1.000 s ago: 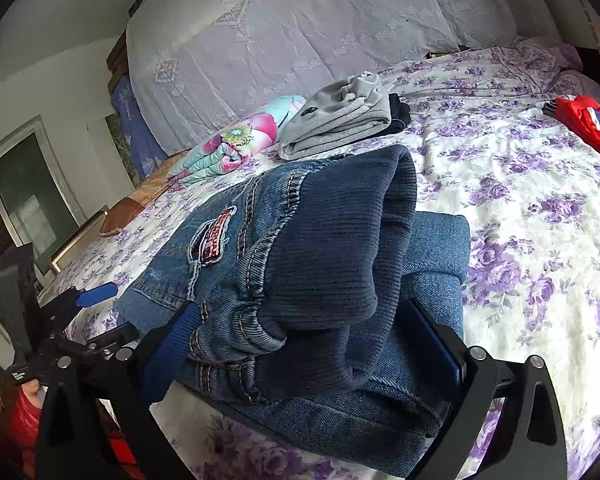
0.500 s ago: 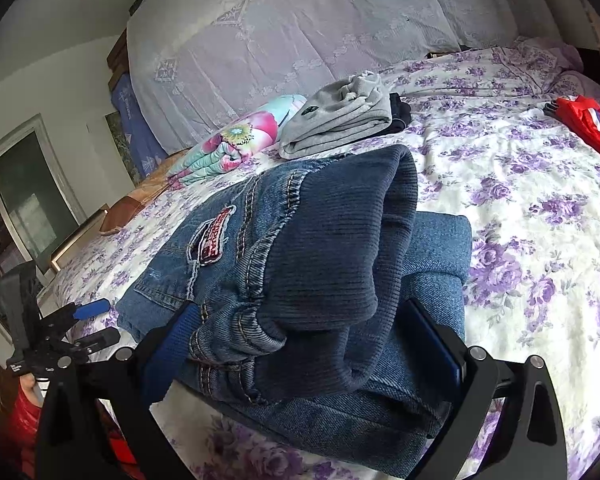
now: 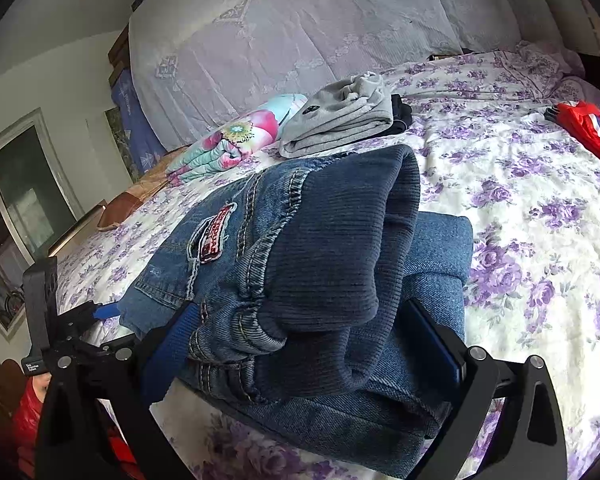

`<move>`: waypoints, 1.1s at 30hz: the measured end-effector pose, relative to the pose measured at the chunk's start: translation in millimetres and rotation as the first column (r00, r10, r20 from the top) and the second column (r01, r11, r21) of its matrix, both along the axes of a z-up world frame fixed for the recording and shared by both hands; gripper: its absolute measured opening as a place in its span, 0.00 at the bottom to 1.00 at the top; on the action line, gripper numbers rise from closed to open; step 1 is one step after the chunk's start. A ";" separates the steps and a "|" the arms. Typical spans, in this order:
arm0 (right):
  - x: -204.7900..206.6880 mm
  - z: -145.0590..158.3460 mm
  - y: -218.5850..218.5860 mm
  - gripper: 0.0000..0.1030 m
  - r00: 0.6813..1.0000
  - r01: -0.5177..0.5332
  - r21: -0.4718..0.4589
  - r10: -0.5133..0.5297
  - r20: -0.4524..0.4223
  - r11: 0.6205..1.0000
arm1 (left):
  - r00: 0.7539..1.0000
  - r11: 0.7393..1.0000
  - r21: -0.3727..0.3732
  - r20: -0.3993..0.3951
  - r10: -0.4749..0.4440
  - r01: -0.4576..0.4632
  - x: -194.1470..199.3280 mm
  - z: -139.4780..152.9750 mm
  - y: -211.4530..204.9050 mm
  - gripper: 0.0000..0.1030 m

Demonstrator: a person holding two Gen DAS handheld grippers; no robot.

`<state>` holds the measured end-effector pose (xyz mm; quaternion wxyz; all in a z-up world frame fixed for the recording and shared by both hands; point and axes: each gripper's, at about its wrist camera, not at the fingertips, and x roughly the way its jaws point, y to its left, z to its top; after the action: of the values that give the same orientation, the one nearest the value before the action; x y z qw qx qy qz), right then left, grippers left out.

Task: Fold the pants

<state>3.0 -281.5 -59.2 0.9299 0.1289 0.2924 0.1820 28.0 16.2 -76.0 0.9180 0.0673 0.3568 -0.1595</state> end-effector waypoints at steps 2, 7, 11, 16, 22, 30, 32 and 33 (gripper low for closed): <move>-0.5 0.0 -0.5 0.97 1.000 0.004 0.000 -0.004 0.001 1.000 | 1.000 0.999 0.031 0.014 0.016 -0.017 -7.2 1.5 2.6 0.96; -6.5 5.3 6.1 0.97 0.999 0.043 -0.062 -0.043 0.008 0.997 | 0.995 0.997 -0.017 0.075 0.071 -0.070 -21.3 28.2 31.0 0.96; -18.6 37.7 17.1 0.97 0.988 0.136 -0.181 -0.120 0.095 0.974 | 0.989 0.996 -0.056 0.126 0.082 -0.076 -16.4 56.6 30.9 0.96; -5.6 73.8 19.9 0.97 0.974 0.169 -0.231 -0.126 0.187 0.958 | 0.993 0.999 -0.042 0.111 0.036 -0.032 14.6 56.7 -12.2 0.96; 60.1 20.5 -6.1 0.97 0.989 0.110 -0.180 -0.126 -0.080 0.977 | 0.991 0.971 -0.235 -0.130 0.020 -0.050 57.3 15.0 0.4 0.96; 38.2 79.0 15.7 0.97 0.984 0.173 -0.369 -0.142 0.108 0.913 | 0.996 0.969 -0.232 -0.001 0.093 -0.091 62.4 79.4 6.3 0.96; 49.7 83.2 15.5 0.97 0.975 0.215 -0.396 -0.175 0.135 0.893 | 0.997 0.980 -0.183 0.008 0.076 -0.073 74.4 84.0 -11.0 0.96; 59.3 76.5 13.4 0.97 0.975 0.224 -0.407 -0.197 0.108 0.885 | 0.998 0.987 -0.143 -0.005 0.070 -0.070 82.9 78.2 -21.7 0.96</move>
<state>62.3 -268.1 17.3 0.9589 -0.0474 0.2792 0.0176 110.9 -5.4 2.2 0.9256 -0.0113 0.3463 -0.1525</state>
